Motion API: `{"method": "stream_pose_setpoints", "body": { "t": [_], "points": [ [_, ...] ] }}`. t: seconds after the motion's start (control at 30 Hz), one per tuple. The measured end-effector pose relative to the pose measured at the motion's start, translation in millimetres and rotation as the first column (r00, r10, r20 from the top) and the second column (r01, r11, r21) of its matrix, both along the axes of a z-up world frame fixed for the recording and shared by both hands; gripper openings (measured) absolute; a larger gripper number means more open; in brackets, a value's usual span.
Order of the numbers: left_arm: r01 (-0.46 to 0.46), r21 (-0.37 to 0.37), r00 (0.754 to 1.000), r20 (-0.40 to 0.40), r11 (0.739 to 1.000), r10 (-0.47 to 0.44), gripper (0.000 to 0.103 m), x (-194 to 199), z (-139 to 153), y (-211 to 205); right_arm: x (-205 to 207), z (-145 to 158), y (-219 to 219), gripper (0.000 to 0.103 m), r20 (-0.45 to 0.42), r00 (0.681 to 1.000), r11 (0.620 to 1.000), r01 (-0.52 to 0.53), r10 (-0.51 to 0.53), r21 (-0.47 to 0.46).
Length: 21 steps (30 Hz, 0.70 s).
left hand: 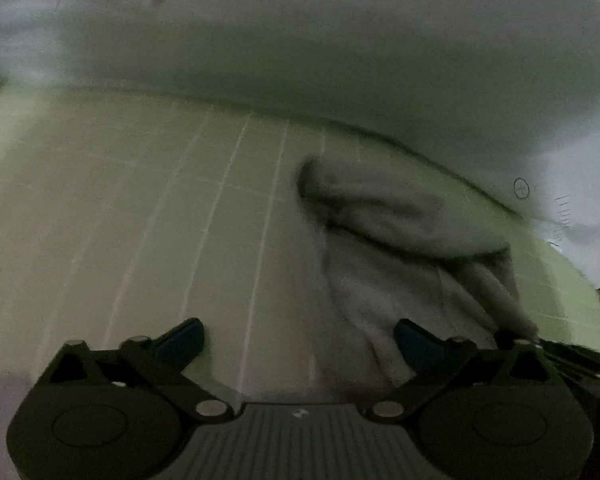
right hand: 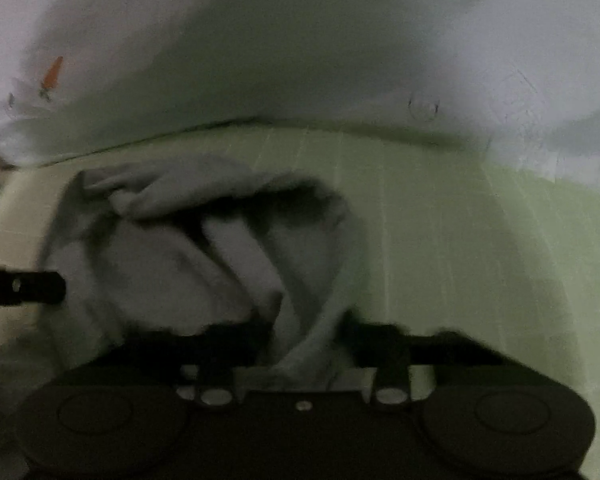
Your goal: Fold clothes
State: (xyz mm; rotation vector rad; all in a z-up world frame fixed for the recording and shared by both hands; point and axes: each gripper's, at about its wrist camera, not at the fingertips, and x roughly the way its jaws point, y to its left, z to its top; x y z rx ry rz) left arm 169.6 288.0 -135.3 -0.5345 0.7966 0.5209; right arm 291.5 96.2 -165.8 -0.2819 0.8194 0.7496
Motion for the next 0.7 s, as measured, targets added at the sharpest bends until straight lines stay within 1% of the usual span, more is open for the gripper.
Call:
{"method": "stream_pose_setpoints", "body": {
  "t": [0.03, 0.07, 0.1, 0.13, 0.2, 0.3, 0.43, 0.57, 0.67, 0.7],
  "points": [
    [0.030, 0.027, 1.000, 0.000, 0.999, -0.030, 0.062, 6.4, -0.1, -0.8, -0.1, -0.5, 3.6, 0.013, 0.020, 1.000, 1.000, -0.007, 0.007, -0.006],
    [0.039, 0.063, 0.999, -0.005, 0.997, -0.039, 0.050, 13.0, -0.2, -1.5, 1.0, -1.1, 6.6, 0.012, 0.039, 0.999, 1.000, -0.011, 0.011, -0.009],
    [0.045, 0.077, 0.999, 0.005, 0.996, -0.046, 0.032, 19.7, -1.7, 0.1, 2.0, -1.7, 9.7, 0.012, 0.057, 0.998, 1.000, -0.014, 0.015, -0.011],
    [0.040, 0.091, 0.999, 0.012, 0.995, -0.041, 0.029, 26.2, -3.0, 3.5, 3.0, -2.3, 12.8, 0.012, 0.076, 0.997, 1.000, -0.018, 0.019, -0.014],
    [0.026, 0.120, 0.999, 0.026, 0.992, -0.030, 0.024, 39.1, -5.4, 10.7, 5.0, -3.5, 19.0, 0.012, 0.113, 0.993, 0.999, -0.024, 0.027, -0.020],
    [0.018, 0.172, 1.000, 0.022, 0.985, -0.022, 0.022, 64.0, -8.4, 27.2, 18.3, -5.6, 34.2, 0.012, 0.144, 0.989, 1.000, -0.025, 0.027, -0.018],
    [0.024, 0.226, 0.999, 0.020, 0.974, -0.029, 0.021, 99.7, -12.6, 49.2, 33.7, -9.4, 58.2, 0.011, 0.212, 0.976, 0.999, -0.043, 0.049, -0.033],
    [0.029, 0.287, 1.000, 0.003, 0.957, -0.031, 0.021, 127.0, -16.0, 56.9, 39.9, -16.6, 82.1, 0.011, 0.292, 0.954, 0.997, -0.057, 0.069, -0.049],
    [0.016, 0.287, 1.000, -0.015, 0.958, -0.012, 0.023, 136.4, -14.5, 58.7, 42.6, -18.7, 91.9, 0.013, 0.334, 0.941, 0.996, -0.041, 0.064, -0.077],
    [0.024, 0.272, 0.999, -0.030, 0.962, -0.017, 0.026, 137.6, -12.1, 59.5, 43.6, -17.1, 94.0, 0.014, 0.331, 0.941, 0.996, -0.039, 0.065, -0.086]
  ]
}}
